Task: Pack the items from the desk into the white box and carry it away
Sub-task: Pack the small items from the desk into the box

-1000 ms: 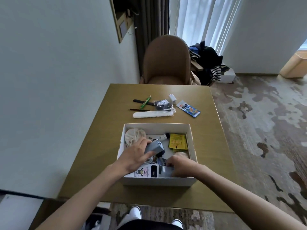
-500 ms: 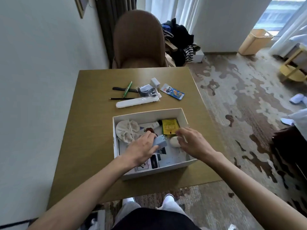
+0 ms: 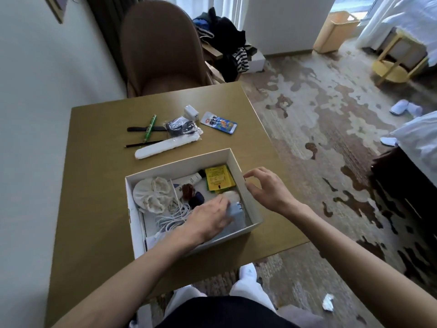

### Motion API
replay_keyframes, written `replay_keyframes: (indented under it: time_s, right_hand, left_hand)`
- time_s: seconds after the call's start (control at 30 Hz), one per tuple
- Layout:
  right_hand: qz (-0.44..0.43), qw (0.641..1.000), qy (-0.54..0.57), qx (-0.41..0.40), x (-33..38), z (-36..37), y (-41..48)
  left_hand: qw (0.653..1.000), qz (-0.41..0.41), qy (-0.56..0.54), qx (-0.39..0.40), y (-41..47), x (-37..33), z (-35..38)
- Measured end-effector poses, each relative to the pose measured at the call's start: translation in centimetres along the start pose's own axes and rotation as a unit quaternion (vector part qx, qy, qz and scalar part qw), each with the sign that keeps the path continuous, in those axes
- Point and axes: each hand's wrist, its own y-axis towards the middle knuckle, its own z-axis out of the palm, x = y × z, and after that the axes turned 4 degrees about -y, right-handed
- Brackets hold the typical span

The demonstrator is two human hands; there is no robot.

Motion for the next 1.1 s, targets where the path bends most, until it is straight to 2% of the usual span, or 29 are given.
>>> replay_keyframes:
  time_s: [0.2,0.33,0.6,0.73,0.83,0.93,1.0,1.1]
  right_hand:
    - [-0.093,0.995,0.032,-0.006,-0.8,-0.7,1.8]
    - [-0.127,0.991,0.053,0.007,-1.6,-1.1,3.0]
    - [-0.159,0.983,0.088,0.035,-2.4,-0.7,3.6]
    - [-0.177,0.978,0.095,0.052,-2.3,-1.2,4.3]
    - [-0.188,0.975,0.098,0.07,-1.9,-1.7,4.8]
    - [-0.183,0.973,0.105,0.096,-1.6,-2.1,5.5]
    - [-0.167,0.97,0.135,0.116,-1.4,-2.3,6.3]
    - [-0.136,0.97,0.17,0.112,-1.2,-2.5,7.9]
  left_hand:
    - [0.996,-0.079,-0.035,0.001,1.0,-0.9,1.1]
    - [0.996,-0.083,-0.021,-0.001,1.6,-1.7,1.4]
    - [0.992,-0.073,-0.059,0.083,1.6,-2.5,0.6]
    - [0.991,-0.103,-0.057,0.059,2.1,-2.6,0.7]
    - [0.98,-0.15,-0.037,0.126,2.3,-2.4,0.4]
    - [0.964,-0.181,-0.066,0.182,2.7,-2.6,-0.7]
    - [0.964,-0.198,-0.081,0.159,3.0,-2.4,-2.1]
    - [0.97,-0.215,-0.107,0.021,3.1,-1.5,-5.1]
